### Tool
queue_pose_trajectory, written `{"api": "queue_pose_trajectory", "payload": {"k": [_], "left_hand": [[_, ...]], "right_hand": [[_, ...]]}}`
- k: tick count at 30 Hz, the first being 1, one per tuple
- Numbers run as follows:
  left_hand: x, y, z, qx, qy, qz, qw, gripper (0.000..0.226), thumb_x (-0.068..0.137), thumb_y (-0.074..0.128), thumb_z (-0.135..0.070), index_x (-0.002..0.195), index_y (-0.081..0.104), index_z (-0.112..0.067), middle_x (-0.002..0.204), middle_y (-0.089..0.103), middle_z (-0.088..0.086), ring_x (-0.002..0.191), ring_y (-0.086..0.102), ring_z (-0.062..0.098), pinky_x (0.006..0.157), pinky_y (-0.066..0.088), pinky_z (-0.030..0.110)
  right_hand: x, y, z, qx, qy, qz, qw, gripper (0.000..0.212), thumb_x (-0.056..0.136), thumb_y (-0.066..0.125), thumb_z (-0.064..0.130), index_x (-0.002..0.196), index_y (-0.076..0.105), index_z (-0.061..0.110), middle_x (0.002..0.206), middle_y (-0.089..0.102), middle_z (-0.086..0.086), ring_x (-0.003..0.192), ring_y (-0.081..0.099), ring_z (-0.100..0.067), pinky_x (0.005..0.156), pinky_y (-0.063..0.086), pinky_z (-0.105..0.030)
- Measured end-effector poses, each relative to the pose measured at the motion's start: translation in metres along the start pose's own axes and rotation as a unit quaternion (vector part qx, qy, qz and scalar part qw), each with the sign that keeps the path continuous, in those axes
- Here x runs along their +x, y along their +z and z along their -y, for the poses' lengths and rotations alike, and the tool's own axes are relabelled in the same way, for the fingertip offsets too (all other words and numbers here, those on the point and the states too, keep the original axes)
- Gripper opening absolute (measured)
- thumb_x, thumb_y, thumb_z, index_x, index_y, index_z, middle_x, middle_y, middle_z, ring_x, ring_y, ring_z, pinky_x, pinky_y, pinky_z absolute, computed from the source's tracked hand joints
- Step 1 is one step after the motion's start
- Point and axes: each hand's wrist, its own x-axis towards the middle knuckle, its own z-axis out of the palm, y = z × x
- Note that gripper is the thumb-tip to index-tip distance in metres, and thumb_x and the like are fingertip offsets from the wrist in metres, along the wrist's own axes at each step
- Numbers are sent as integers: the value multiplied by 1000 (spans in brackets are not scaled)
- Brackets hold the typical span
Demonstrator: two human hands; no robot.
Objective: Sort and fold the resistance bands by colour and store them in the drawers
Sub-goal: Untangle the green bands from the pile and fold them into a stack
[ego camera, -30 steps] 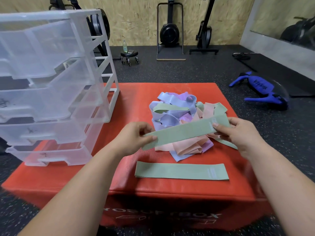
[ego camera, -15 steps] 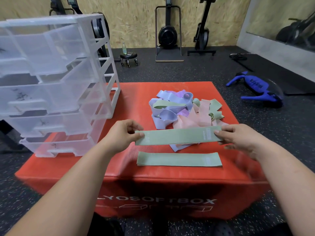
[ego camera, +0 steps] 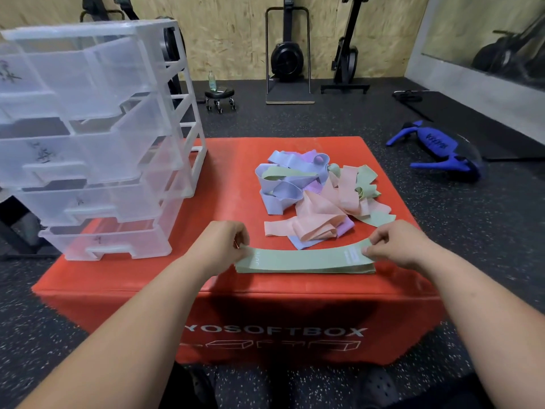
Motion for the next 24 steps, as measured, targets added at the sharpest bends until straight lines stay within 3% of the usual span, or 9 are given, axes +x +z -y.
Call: {"api": "queue_pose_trajectory", "payload": {"k": [3,8,12,16,18,24], "left_hand": [[1,9,1,35,20,13,999,16,78,81,-13,85,71,-24,76,65,-12,70,61,9,67,49,25],[4,16,6,89,41,23,995,16,82,82,-31,90,69,-27,90,62,-9,82,61,18,76,54,39],[4,11,14,92,59,14,994,21,85,80,-42,99,68,-32,98,60,-13,91,59,15,81,54,40],[-4,0,22,45,67,80,993,45,77,83,-58,114,68,-37,110,65,-17,98,61,8,85,54,34],[-9,-4,23,47,60,109,991,55,72,89,-54,120,67,-37,115,66,-19,101,62,6,86,54,31],[-13,-2,27,61,49,91,993,53,71,93,-36,118,68,-39,111,68,-20,98,63,5,86,55,32]], "right_hand": [[3,8,0,-81,12,15,997,21,71,89,33,72,74,18,66,73,7,66,68,-15,61,50,-28],[4,14,-4,-146,17,-4,989,37,60,92,50,76,69,27,73,71,10,74,66,-10,72,58,-36],[2,8,-6,-145,-11,7,989,47,58,94,54,85,64,31,80,69,11,77,65,-9,73,55,-34],[-2,0,-10,-139,-97,61,984,63,56,97,48,110,65,40,104,66,20,87,65,-5,83,55,-31],[-5,-1,-12,-140,-127,87,978,70,56,99,41,118,66,42,110,66,20,92,65,-3,87,55,-29],[-6,3,-14,-161,-146,66,974,54,63,97,33,109,70,42,97,68,19,91,64,-1,88,54,-27]]}}
